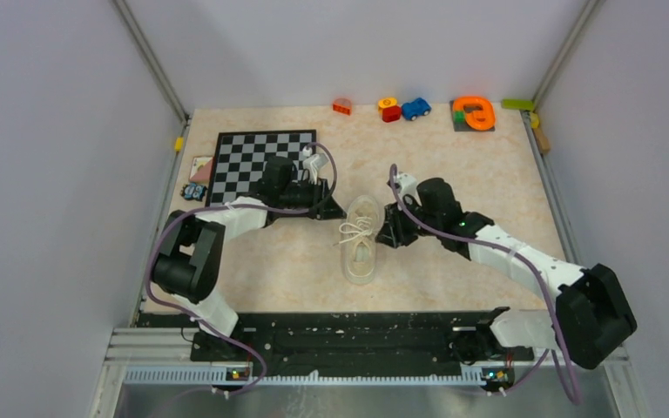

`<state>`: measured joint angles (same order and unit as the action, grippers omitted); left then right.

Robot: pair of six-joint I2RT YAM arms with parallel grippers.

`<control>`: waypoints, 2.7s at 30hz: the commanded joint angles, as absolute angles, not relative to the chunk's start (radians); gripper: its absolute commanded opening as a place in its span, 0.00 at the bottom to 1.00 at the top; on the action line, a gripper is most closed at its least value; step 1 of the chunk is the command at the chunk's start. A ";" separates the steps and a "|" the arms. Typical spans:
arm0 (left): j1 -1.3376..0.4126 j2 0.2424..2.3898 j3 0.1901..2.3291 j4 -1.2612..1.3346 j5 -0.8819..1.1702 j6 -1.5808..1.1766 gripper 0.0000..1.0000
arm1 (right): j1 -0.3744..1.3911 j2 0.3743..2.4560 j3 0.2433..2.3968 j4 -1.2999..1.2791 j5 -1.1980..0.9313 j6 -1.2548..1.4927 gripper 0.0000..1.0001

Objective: Tie the shoes
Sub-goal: Tie the shoelace on the shoe.

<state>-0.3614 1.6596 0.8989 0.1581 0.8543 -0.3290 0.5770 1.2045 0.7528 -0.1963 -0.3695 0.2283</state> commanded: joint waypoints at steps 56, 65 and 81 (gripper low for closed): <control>-0.357 1.682 0.939 0.153 0.931 -0.291 0.33 | 0.658 1.346 0.800 -0.232 -0.364 0.199 0.00; -0.367 1.706 0.932 0.136 0.923 -0.301 0.36 | 0.658 1.318 0.770 -0.287 -0.371 0.215 0.00; -0.437 1.755 0.948 0.268 0.930 -0.442 0.44 | 0.658 1.299 0.750 -0.287 -0.371 0.226 0.00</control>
